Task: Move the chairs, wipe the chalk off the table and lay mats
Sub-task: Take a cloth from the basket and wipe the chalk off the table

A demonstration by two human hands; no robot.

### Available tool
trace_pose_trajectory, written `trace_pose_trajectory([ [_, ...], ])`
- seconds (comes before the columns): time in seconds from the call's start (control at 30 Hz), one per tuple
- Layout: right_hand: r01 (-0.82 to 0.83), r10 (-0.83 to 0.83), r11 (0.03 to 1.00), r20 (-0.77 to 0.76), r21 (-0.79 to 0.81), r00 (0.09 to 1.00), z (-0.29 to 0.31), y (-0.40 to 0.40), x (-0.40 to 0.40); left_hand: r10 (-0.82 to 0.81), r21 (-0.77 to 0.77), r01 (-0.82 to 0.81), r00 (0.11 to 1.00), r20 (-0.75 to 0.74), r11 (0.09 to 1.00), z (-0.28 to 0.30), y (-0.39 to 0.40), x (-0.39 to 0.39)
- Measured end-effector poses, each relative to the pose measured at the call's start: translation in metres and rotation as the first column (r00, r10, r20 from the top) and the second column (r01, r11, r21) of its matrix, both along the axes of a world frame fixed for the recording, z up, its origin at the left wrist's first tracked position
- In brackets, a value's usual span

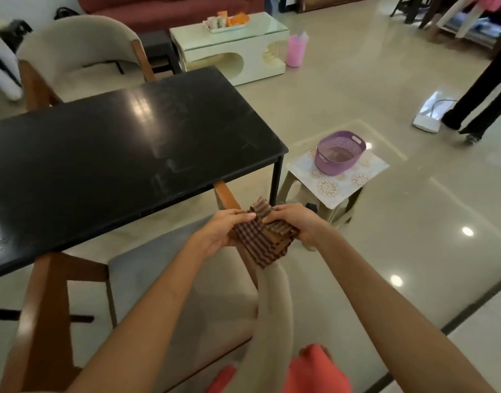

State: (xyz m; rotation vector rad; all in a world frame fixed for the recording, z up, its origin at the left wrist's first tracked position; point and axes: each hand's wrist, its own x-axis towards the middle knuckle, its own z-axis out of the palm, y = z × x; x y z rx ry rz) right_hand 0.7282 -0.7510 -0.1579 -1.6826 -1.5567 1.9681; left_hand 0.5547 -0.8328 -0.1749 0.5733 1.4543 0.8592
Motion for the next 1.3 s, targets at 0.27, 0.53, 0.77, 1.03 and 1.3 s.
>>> trace_pose_trajectory([
  [0.27, -0.386, 0.349, 0.886, 0.178, 0.258, 0.92, 0.003, 0.156, 0.075, 0.081, 0.027, -0.08, 0.994, -0.078, 0.996, -0.009, 0.135, 0.107],
  [0.53, -0.086, 0.064, 0.981, -0.132, -0.171, 0.989, -0.025, 0.276, 0.179, 0.259, 0.036, -0.261, 0.964, 0.057, 0.965, -0.027, 0.251, 0.186],
  [0.77, 0.098, -0.139, 0.974, -0.196, -0.206, 0.971, -0.069, 0.378, 0.221, 0.352, -0.012, -0.352, 0.934, 0.064, 0.936, -0.067, 0.361, 0.23],
  [1.03, 0.033, -0.065, 0.962, 0.11, 0.27, 0.992, -0.15, 0.569, 0.198, 0.476, -0.039, -0.476, 0.879, 0.003, 0.879, -0.15, 0.553, 0.252],
  [1.3, -0.387, 0.272, 0.893, 0.408, 0.229, 0.871, -0.233, 0.659, 0.174, 0.532, -0.29, -0.535, 0.841, -0.096, 0.794, -0.235, 0.638, 0.248],
])
